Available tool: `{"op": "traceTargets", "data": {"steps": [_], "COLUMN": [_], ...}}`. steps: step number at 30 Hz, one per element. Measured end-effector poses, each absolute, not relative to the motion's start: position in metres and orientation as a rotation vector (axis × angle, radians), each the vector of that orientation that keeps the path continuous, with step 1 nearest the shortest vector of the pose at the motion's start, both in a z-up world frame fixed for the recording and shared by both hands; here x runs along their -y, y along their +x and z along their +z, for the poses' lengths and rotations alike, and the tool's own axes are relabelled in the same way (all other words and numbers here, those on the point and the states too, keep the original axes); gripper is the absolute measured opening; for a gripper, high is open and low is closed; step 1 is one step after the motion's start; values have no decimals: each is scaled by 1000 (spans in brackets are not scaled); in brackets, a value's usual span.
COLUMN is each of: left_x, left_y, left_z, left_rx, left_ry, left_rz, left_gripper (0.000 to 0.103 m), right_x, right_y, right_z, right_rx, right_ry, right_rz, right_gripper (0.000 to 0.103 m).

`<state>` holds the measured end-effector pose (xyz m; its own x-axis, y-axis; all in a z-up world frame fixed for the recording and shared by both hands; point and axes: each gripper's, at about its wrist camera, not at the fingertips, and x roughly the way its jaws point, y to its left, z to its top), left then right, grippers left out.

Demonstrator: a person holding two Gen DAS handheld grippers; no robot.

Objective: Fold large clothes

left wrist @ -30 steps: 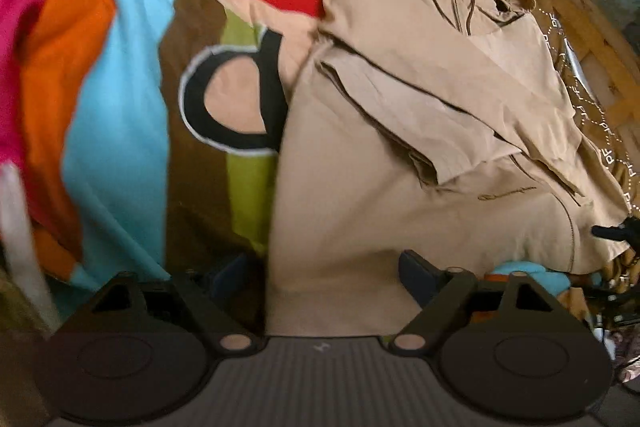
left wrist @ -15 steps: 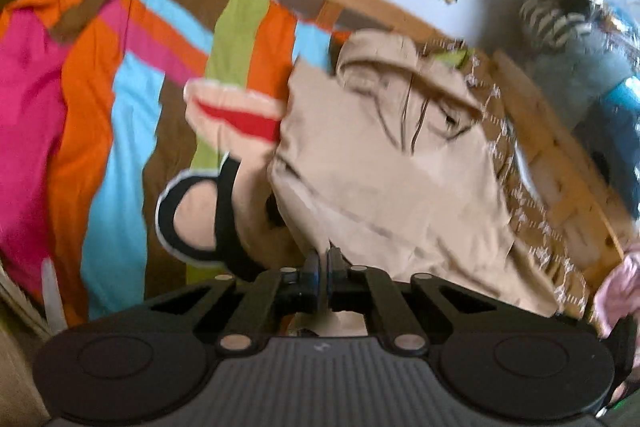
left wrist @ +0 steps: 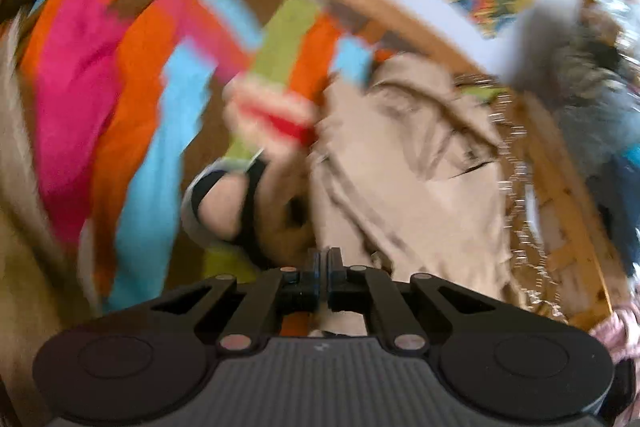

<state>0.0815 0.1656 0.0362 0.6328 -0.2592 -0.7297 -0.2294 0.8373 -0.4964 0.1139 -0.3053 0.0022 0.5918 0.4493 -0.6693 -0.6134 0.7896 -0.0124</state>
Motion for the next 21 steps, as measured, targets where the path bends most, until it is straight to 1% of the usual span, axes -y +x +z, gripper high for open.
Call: {"op": "traceTargets", "data": {"steps": [1, 2, 5, 8, 13, 16, 19, 21], "left_x": [-173, -178, -192, -196, -191, -189, -191, -192], "left_y": [81, 81, 82, 85, 93, 89, 77, 71], "left_z": [24, 13, -7, -4, 17, 36, 66, 81], "left_rx": [-927, -950, -981, -956, -914, -870, -758, -719], "left_ry": [-625, -647, -703, -719, -706, -731, -721, -675], "left_rz": [12, 43, 80, 61, 33, 23, 10, 7], "left_gripper": [2, 2, 2, 2, 1, 0, 0, 0], "right_x": [301, 295, 282, 269, 240, 238, 250, 258], "right_y": [113, 111, 102, 104, 116, 125, 133, 137], "right_z": [-6, -13, -28, -36, -54, -49, -38, -35], "right_rx": [-725, -743, -737, -720, -707, -708, -718, -734], "right_ry": [-280, -318, -400, -414, -455, -450, -373, -340], "right_rz": [636, 640, 663, 683, 721, 730, 709, 698], "right_gripper": [24, 41, 42, 42, 44, 46, 46, 46]}}
